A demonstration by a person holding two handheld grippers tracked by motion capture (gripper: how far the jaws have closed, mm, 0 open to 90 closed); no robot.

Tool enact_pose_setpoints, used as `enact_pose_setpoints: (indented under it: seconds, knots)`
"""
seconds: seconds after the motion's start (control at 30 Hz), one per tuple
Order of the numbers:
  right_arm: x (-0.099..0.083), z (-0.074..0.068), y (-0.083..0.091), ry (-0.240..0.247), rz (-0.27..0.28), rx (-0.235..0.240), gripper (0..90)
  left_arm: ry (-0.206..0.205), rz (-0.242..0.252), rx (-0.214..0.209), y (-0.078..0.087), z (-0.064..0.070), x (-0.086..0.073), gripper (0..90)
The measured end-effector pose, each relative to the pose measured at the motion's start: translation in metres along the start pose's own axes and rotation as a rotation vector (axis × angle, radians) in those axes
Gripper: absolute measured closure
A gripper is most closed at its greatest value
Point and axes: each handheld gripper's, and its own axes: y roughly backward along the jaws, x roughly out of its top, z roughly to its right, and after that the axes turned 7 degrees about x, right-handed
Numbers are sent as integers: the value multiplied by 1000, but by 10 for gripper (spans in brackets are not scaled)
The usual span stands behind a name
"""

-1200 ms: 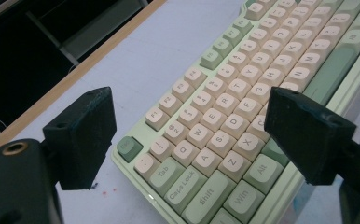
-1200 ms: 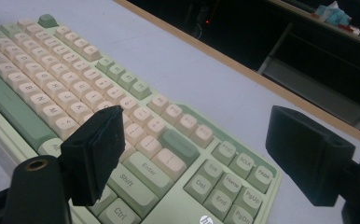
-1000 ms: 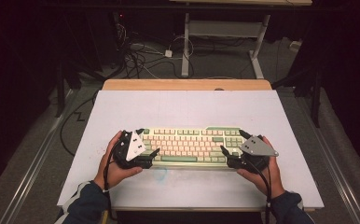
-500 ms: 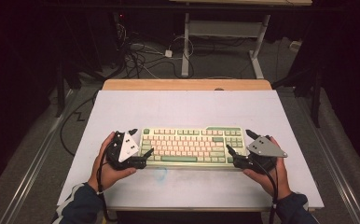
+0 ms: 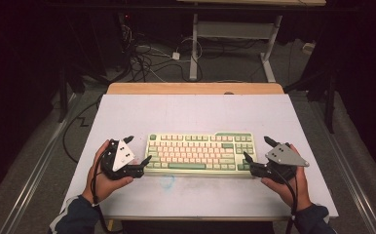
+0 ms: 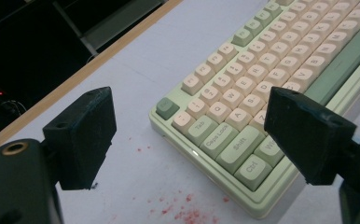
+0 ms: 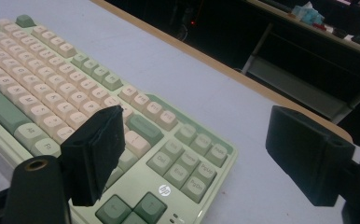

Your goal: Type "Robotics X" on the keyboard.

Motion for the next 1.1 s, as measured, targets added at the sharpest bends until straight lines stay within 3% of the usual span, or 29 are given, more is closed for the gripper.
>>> enact_pose_setpoints:
  seconds: [0.6, 1.1]
  knots:
    - [-13, 10, 15, -28, -7, -39, 203, 12, -16, 38, 17, -15, -10, 156]
    - [-34, 18, 28, -60, -24, -67, 202, 17, -62, 62, 27, -23, -28, 156]
